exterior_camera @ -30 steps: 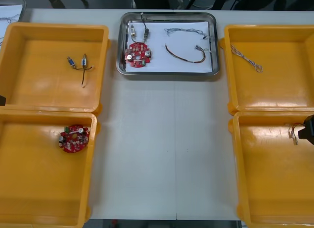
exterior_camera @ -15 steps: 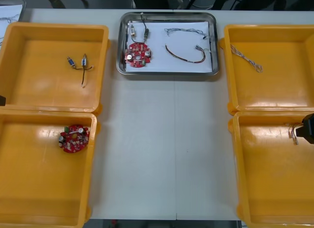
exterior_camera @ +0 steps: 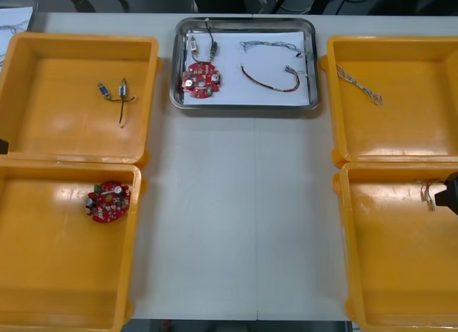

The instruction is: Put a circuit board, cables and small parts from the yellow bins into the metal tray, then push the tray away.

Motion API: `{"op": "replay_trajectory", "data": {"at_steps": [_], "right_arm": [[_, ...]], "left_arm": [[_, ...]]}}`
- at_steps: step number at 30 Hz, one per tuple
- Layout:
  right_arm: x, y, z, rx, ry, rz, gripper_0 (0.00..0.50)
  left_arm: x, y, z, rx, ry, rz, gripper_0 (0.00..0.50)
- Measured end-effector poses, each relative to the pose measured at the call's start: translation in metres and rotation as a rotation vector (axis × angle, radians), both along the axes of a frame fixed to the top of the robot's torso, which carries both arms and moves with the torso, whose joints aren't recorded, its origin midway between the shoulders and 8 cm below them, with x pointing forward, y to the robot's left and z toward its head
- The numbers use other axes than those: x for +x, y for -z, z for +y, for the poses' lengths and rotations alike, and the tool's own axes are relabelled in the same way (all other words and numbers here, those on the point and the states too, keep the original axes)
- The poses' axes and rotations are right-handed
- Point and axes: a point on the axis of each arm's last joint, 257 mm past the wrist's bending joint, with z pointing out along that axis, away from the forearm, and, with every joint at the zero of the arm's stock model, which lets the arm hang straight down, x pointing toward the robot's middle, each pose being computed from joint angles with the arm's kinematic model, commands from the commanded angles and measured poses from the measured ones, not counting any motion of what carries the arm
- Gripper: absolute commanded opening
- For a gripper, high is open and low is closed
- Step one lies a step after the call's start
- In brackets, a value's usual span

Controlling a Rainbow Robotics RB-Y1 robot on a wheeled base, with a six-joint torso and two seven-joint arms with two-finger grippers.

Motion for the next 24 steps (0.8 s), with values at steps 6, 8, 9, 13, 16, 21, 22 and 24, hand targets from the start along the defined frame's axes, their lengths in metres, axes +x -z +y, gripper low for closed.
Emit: {"op": "replay_trajectory", "data": {"at_steps": [6,8,9,13,16,21,22,24], "right_arm": [[-0.001,-0.016,0.004,0.014,-0.027,-0.031,0.500],[-0.001,-0.019,0.004,0.005,-0.033,-0.041,0.500],[-0.001,-0.021,0.004,0.001,-0.035,-0.043,0.500],[-0.001,-0.023,0.004,-0.002,-0.043,-0.045,0.500],[-0.001,-0.024,0.004,-0.002,-0.043,-0.046,0.500],[-0.002,-0.024,0.004,-0.002,-0.044,-0.046,0.500],[-0.002,-0.024,0.004,-0.001,-0.044,-0.046,0.500],[-0.002,-0.024,0.004,-0.001,-0.044,-0.046,0.500]], "left_arm": [[0.000,0.000,0.000,0.000,0.000,0.001,0.500],[0.000,0.000,0.000,0.000,0.000,0.001,0.500],[0.000,0.001,0.000,0.000,0.000,0.001,0.500],[-0.001,0.001,0.000,0.000,-0.001,0.003,0.500],[-0.001,0.001,0.000,0.000,-0.001,0.003,0.500],[-0.001,0.001,0.000,0.000,-0.001,0.003,0.500],[-0.001,0.001,0.000,0.000,-0.001,0.003,0.500],[-0.001,0.001,0.000,0.000,-0.001,0.003,0.500]]}}
